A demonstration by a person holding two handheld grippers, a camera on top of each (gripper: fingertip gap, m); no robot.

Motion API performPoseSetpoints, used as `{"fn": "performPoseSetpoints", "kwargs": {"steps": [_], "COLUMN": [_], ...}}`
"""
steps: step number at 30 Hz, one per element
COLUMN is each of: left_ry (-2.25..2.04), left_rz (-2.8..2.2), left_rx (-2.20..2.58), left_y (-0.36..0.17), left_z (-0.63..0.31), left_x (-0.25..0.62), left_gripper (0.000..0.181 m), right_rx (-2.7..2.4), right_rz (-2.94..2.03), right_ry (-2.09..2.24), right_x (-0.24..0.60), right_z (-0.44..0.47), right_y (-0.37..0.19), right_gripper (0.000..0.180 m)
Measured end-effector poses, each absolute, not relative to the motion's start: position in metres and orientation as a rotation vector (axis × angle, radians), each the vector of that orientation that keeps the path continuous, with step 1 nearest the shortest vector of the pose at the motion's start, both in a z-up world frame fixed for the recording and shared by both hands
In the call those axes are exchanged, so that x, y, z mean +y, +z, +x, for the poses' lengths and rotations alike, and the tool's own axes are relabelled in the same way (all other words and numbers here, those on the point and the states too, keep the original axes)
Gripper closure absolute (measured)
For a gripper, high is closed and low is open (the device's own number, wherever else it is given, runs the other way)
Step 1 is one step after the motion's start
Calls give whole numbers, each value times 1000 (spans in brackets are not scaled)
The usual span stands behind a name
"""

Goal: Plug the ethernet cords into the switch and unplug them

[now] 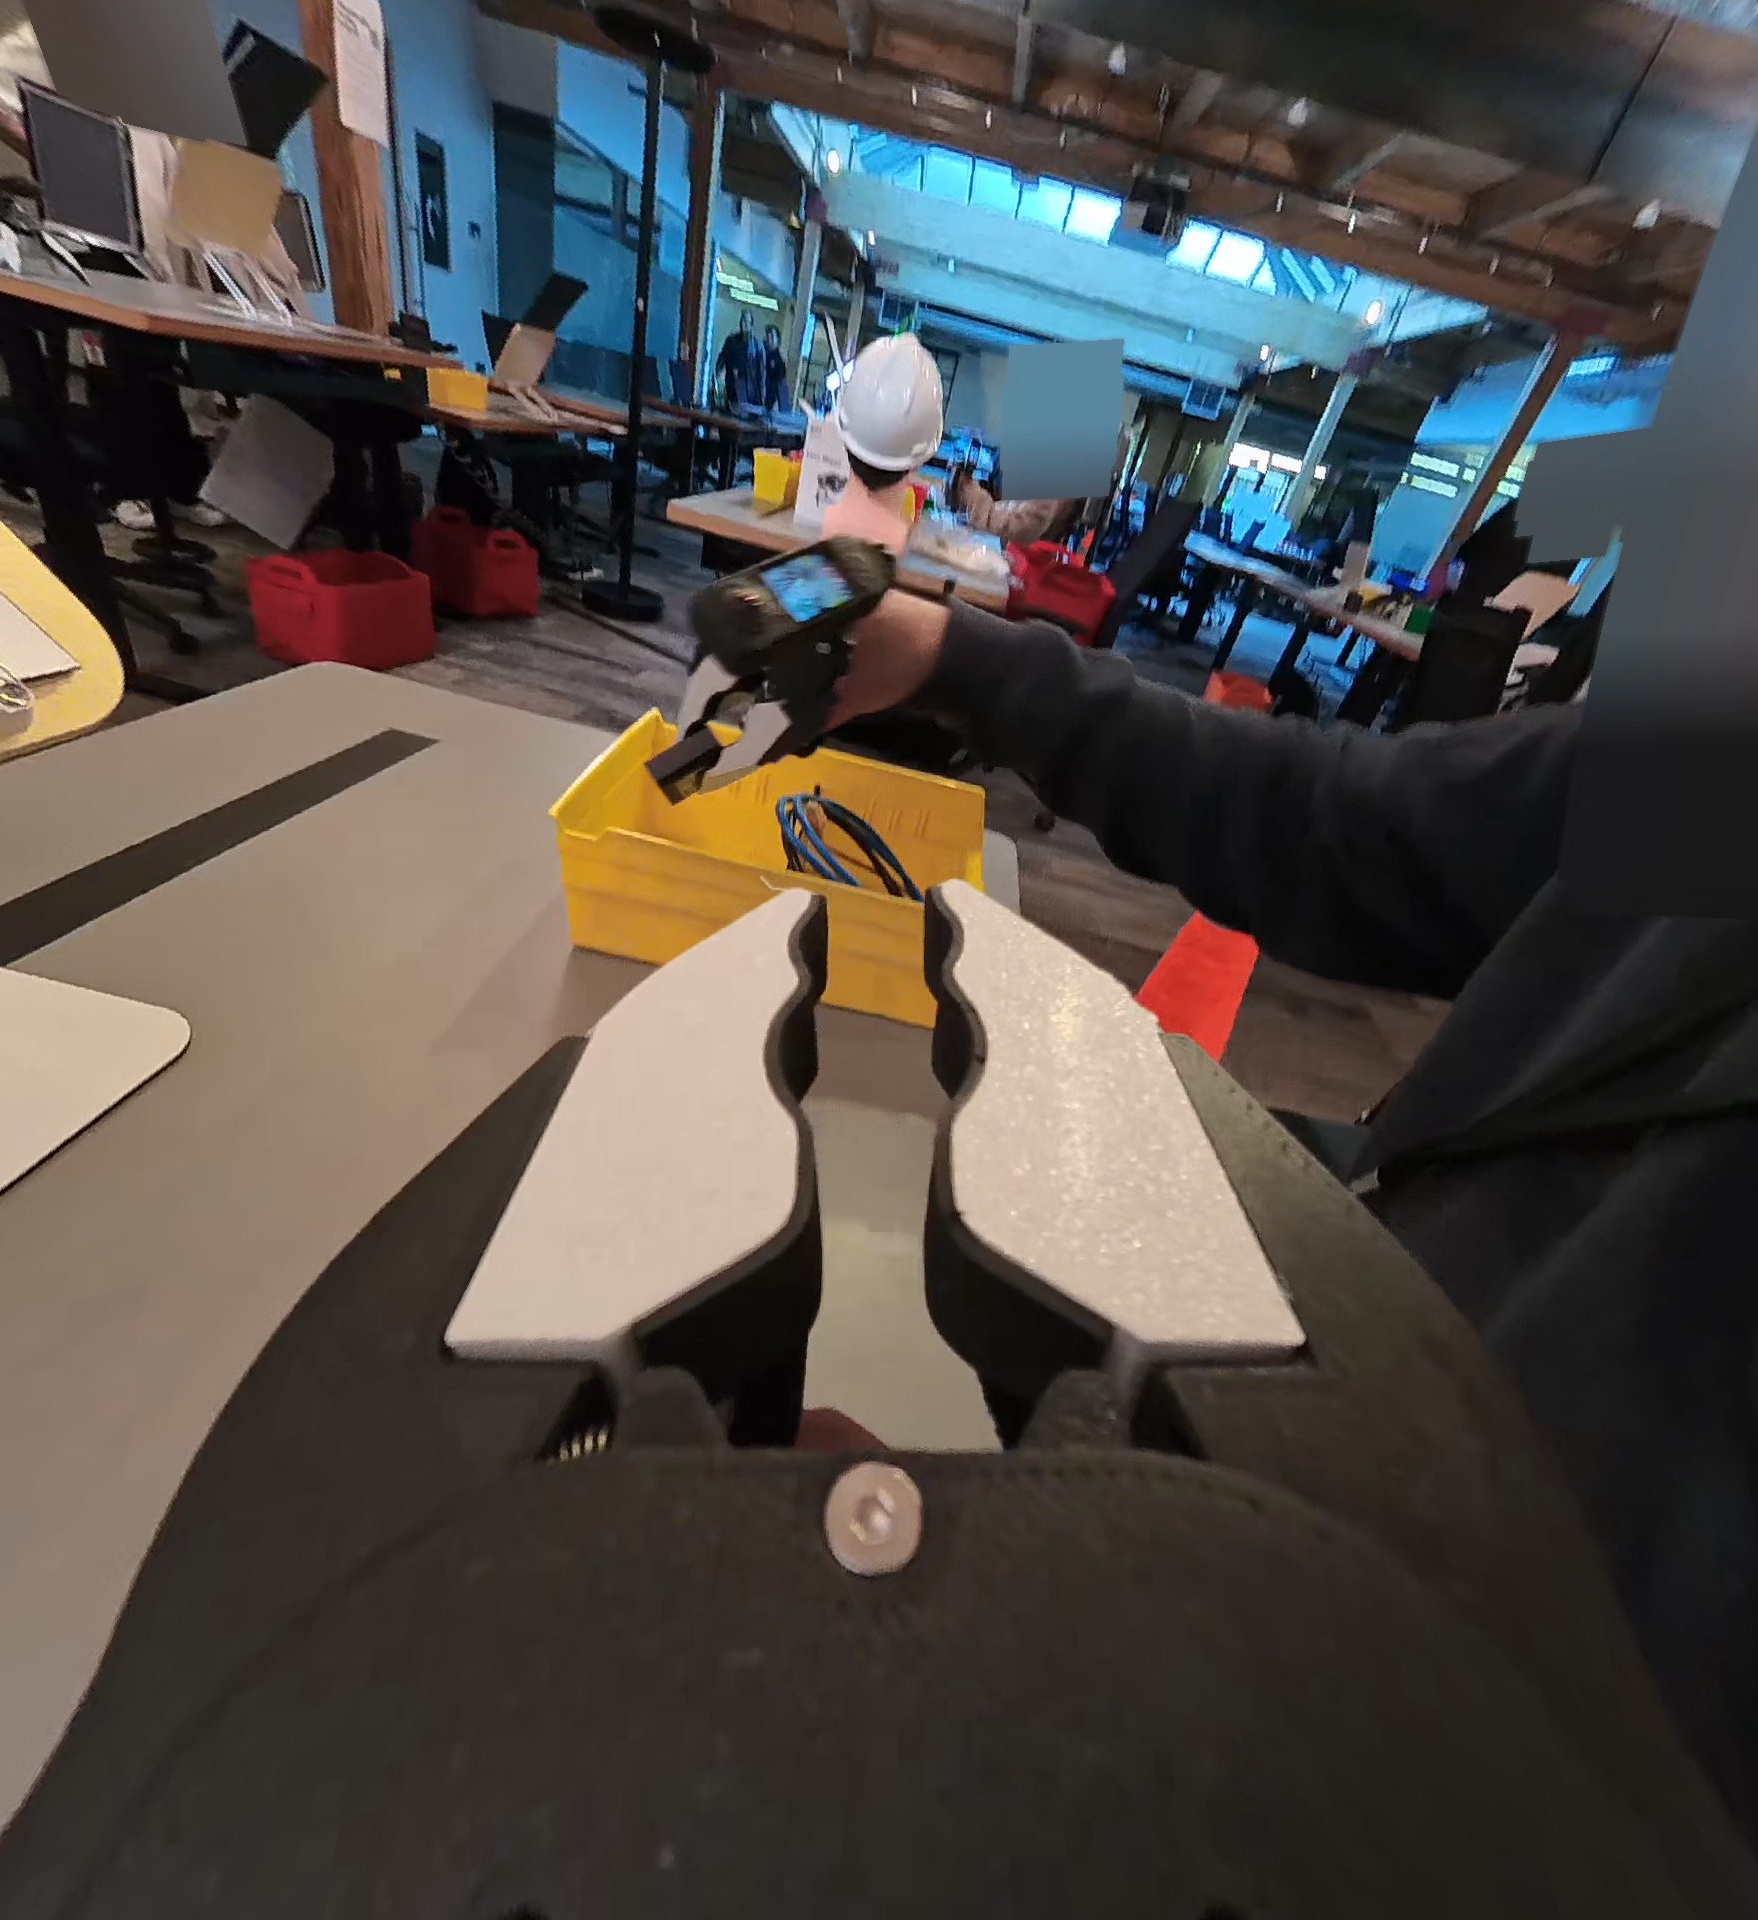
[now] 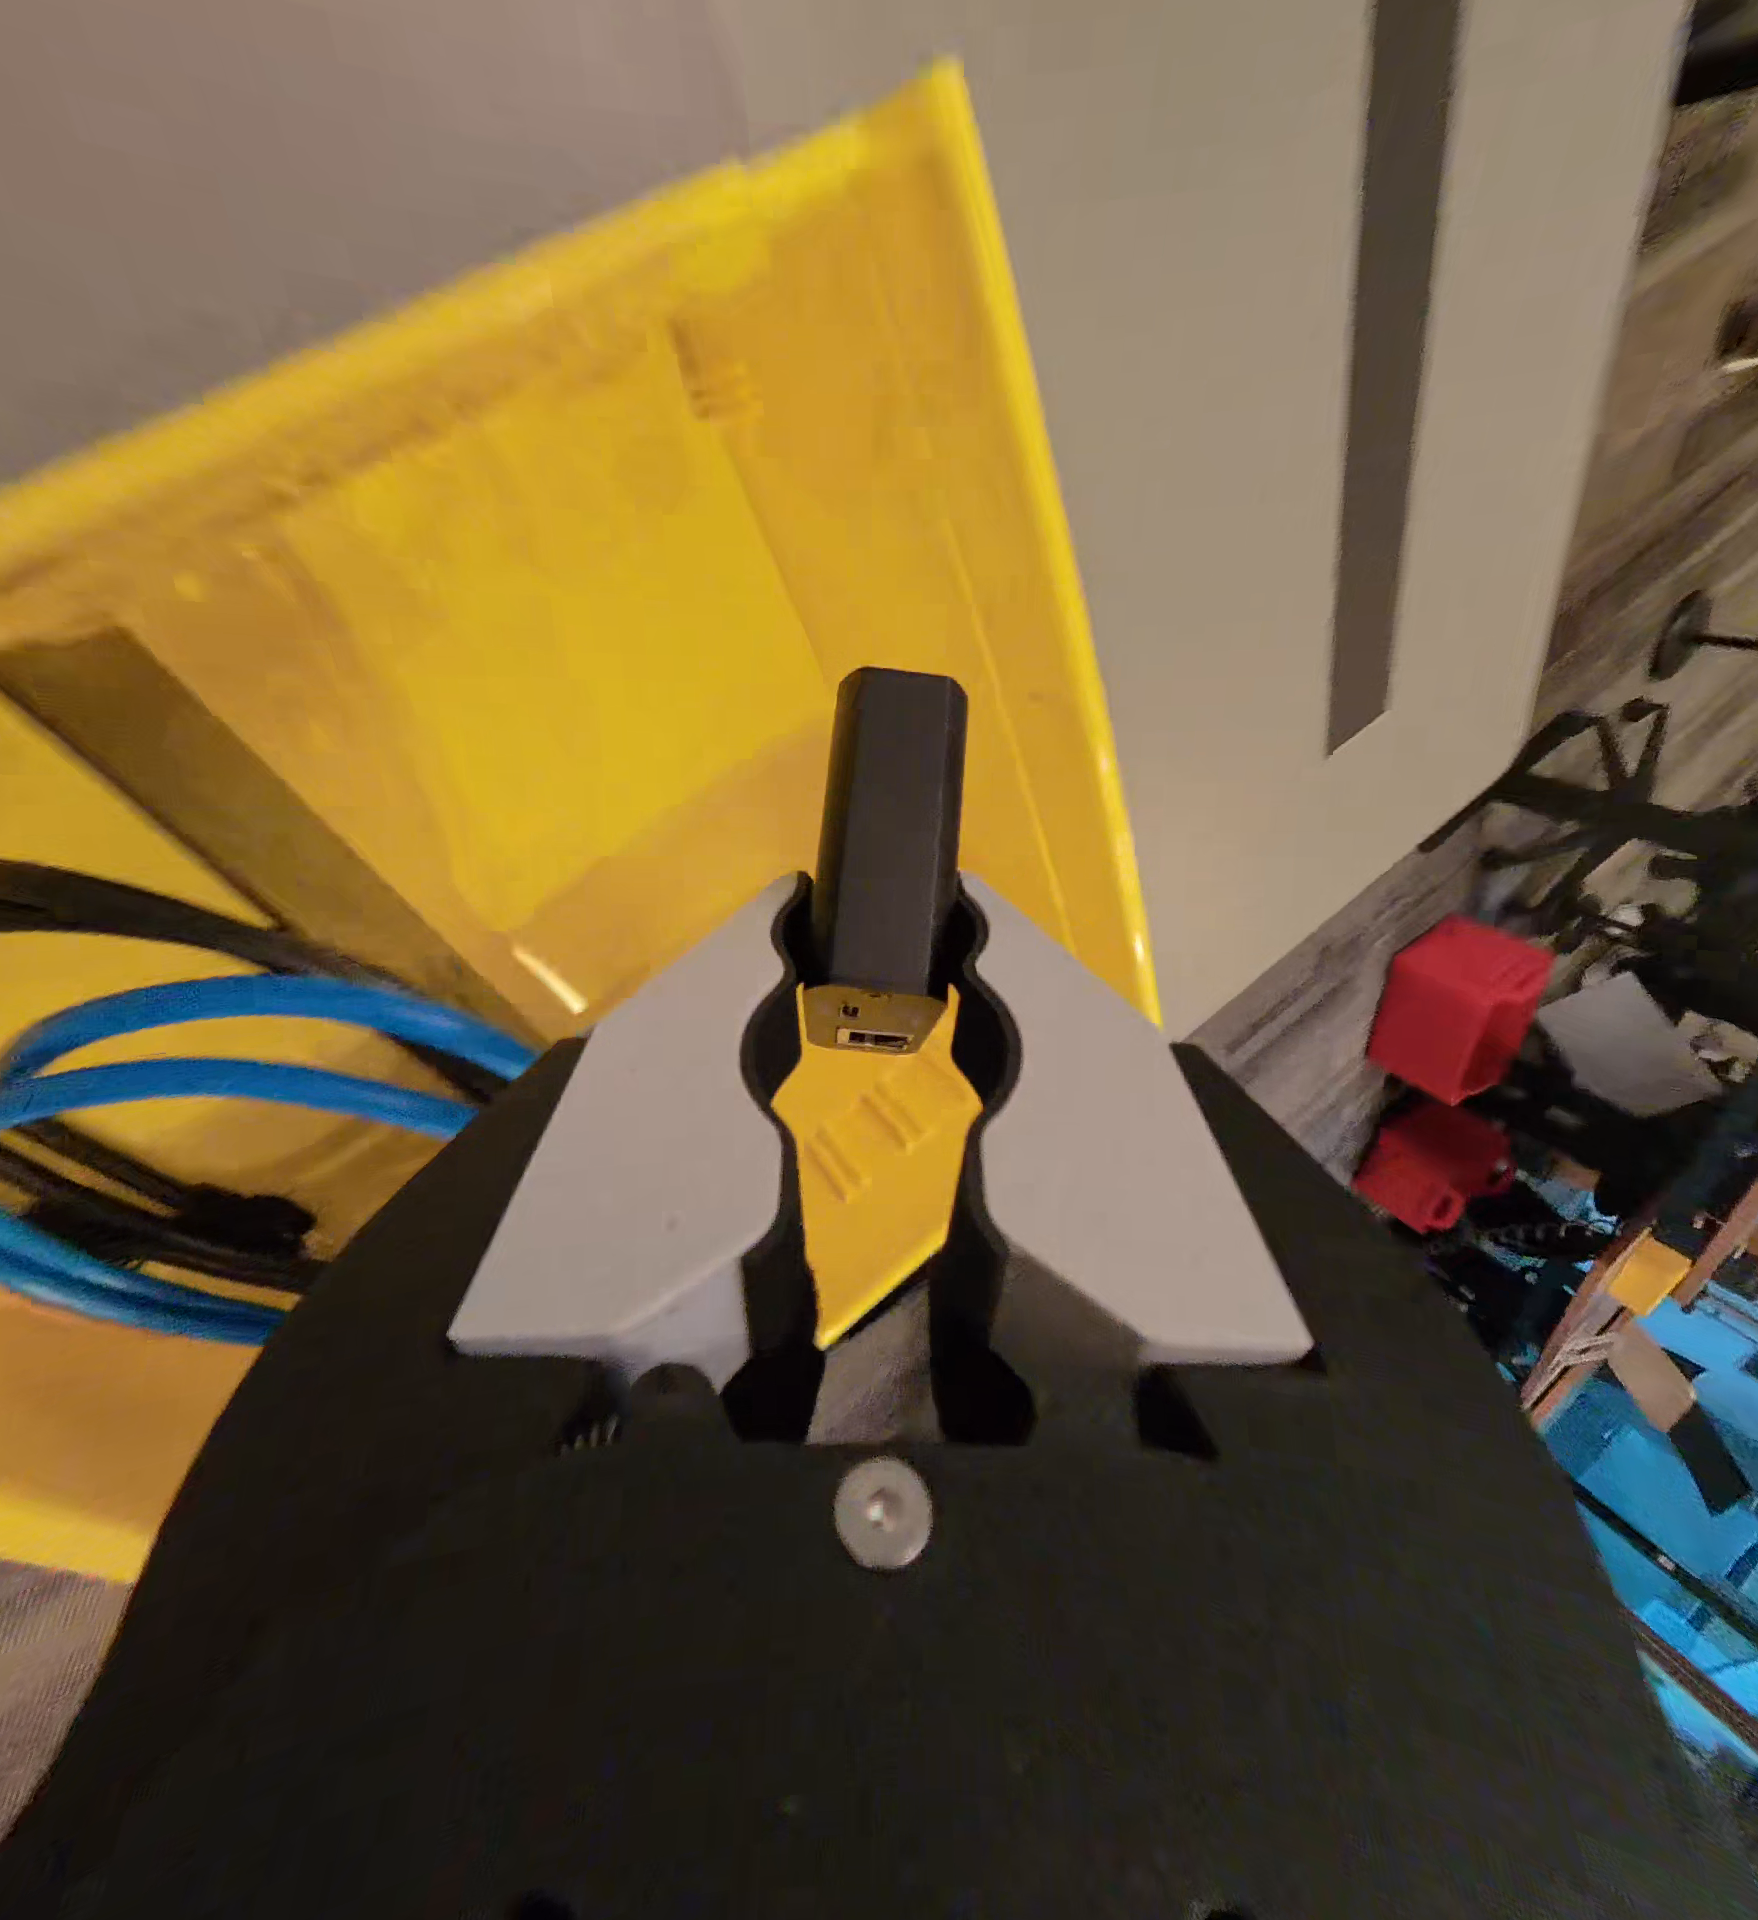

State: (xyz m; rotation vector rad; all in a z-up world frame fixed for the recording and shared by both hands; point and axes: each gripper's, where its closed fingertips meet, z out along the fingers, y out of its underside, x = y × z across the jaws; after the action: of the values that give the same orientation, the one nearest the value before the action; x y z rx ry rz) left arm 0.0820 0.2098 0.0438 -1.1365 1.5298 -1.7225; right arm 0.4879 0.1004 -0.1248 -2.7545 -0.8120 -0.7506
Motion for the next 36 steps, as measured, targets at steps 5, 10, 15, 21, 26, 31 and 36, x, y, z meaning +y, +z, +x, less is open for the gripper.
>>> {"fn": "performPoseSetpoints", "kwargs": {"steps": [5,10,15,21,26,31,36], "left_ry": [-1676,-1640,-1561,-1338,-781,-562,-278], "left_rz": [-1152,-1187,-1221,-1282,-1477,-1844,-2168], "left_rx": [1599,1626,1634,1574,1586,1386,1208], "left_y": [31,26,29,40,10,-43,-99], "left_z": [88,87,81,60,-1,-107,-210], "left_x": [204,210,226,268,340,414,461], "left_gripper": [163,156,145,133,113,106,92], "right_rx": [-938,-987,-972,-751,-374,-102,32], "right_rz": [-2901,-3018,-3072,-2881,-2791,-2840,-2777], "right_ry": [-825,-737,-564,-722,-689,-436,-180], "right_x": [104,97,86,87,27,-50,-72], "right_z": [513,513,495,503,515,514,494], "right_y": [-169,-197,-185,-115,-73,-111,-149], "right_gripper": [157,155,149,150,136,121,114]}}
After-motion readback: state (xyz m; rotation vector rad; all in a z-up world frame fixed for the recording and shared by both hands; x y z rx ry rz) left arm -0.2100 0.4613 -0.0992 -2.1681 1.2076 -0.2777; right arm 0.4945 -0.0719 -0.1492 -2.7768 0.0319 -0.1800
